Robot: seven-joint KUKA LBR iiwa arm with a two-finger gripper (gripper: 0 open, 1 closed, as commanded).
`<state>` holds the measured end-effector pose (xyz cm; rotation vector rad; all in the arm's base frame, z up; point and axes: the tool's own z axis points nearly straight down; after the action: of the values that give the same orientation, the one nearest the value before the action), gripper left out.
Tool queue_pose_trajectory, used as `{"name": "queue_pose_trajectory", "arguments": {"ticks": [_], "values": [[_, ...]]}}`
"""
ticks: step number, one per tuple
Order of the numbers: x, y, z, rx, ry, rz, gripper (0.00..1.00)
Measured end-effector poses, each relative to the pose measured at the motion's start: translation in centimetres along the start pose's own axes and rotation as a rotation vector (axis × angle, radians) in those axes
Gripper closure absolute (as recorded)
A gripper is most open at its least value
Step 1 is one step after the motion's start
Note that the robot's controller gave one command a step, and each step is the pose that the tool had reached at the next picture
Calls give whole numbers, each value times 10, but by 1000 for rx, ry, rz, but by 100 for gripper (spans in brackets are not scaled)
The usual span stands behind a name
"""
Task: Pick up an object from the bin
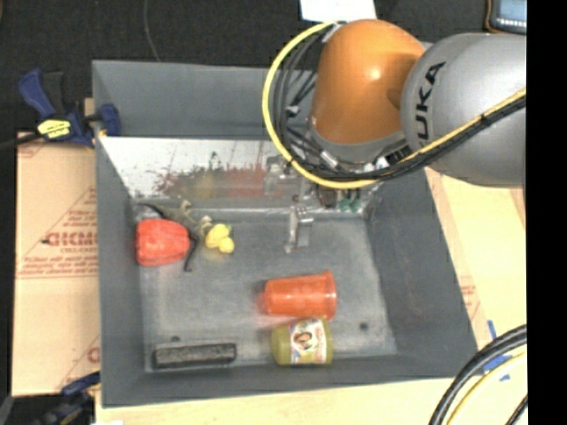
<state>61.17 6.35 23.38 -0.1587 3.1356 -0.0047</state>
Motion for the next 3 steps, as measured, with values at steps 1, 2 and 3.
{"name": "queue_pose_trajectory", "arguments": {"ticks": [1, 2, 3], "values": [[-10, 9, 17, -5, -2, 109, 0], [-5, -2, 22, 0, -3, -9, 0], [-18, 13, 38, -5, -7, 114, 0]]}}
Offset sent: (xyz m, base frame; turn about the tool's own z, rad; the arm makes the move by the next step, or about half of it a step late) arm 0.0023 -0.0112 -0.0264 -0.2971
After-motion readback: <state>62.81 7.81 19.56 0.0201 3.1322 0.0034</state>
